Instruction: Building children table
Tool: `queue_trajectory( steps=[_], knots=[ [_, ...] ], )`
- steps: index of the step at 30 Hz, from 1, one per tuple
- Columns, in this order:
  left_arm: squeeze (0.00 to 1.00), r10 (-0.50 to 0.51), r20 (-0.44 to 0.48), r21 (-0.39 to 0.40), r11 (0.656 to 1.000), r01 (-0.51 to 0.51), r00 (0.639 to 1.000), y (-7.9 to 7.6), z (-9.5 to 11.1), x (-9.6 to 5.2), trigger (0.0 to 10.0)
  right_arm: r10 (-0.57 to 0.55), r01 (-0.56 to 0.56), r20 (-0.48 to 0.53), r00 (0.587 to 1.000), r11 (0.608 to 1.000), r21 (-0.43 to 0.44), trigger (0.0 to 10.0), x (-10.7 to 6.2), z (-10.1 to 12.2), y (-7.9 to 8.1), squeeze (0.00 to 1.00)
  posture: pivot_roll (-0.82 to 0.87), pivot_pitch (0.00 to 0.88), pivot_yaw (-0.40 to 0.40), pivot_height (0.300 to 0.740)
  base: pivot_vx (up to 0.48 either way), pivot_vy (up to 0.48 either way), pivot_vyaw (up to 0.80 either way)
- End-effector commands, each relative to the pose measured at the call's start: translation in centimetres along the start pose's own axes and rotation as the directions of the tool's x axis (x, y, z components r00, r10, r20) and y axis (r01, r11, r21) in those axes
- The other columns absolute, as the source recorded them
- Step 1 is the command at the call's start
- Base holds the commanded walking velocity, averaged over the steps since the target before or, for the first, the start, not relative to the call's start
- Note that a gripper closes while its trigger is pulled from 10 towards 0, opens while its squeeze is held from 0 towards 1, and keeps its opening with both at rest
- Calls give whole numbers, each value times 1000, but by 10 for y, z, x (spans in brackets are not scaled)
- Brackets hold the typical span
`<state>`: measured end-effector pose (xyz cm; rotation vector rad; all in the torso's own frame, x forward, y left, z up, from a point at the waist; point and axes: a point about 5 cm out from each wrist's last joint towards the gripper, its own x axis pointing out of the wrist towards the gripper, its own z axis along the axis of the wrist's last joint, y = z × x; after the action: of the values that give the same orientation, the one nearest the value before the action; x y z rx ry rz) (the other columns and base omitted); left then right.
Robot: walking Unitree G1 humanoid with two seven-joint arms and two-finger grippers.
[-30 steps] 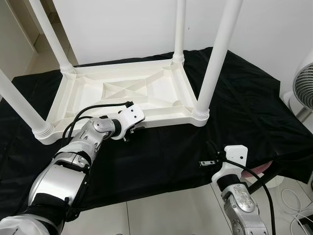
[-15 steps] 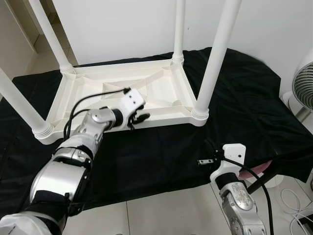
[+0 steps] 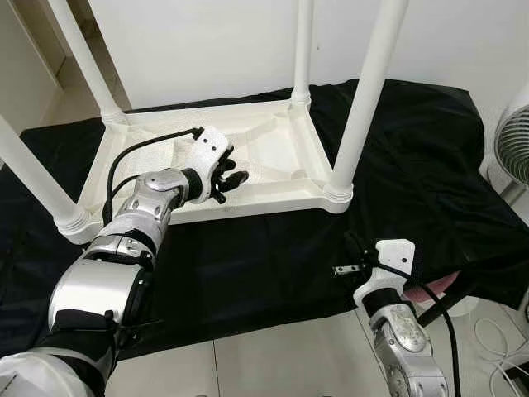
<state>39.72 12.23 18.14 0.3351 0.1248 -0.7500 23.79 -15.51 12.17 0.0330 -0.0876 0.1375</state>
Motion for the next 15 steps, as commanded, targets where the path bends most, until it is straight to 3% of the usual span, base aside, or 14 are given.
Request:
queue_trajectory(
  steps=[1, 2, 8, 9, 10, 11, 15],
  knots=[
    [0, 255, -53, 13, 967, -254, 966, 8, -16, -3, 10000, 13, -13, -4, 1000, 1000, -3, 10000, 0, -1, 3, 0, -224, 2, 94, 740, 0, 0, 0],
    [0, 215, -54, 13, 977, -215, 975, 4, -19, -2, 10000, 20, -20, -4, 1000, 1000, -8, 10000, -1, -1, 4, 0, -224, 2, 94, 740, 0, 0, 0],
    [0, 198, -68, -8, 980, -199, 978, -1, -25, -1, 10000, 10, -10, 2, 1000, 1000, -11, 10000, 1, 0, 2, 0, -231, 0, 84, 740, 0, 0, 0],
    [0, 225, -47, -91, 969, -228, 973, -1, -26, 0, 10000, 3, -2, 12, 1000, 1000, -11, 10000, 4, 2, 0, 0, -234, 0, 78, 740, 0, 0, 0],
    [0, 225, -47, -91, 969, -228, 973, -1, -26, 0, 10000, 3, -2, 12, 1000, 1000, -11, 10000, 4, 2, 0, 0, -234, 0, 78, 740, 0, 0, 0],
    [0, 286, -3, -190, 941, -281, 958, 3, -21, -1, 10000, 1, 0, 20, 1000, 1000, -11, 10000, 7, 4, -1, 0, -235, 0, 75, 740, 0, 0, 0],
    [0, 372, 56, -279, 897, -343, 927, 10, -11, -2, 10000, -3, 4, 29, 1000, 1000, -7, 10000, 12, 4, 0, 0, -226, 0, 66, 740, 0, 0, 0]
  ],
)
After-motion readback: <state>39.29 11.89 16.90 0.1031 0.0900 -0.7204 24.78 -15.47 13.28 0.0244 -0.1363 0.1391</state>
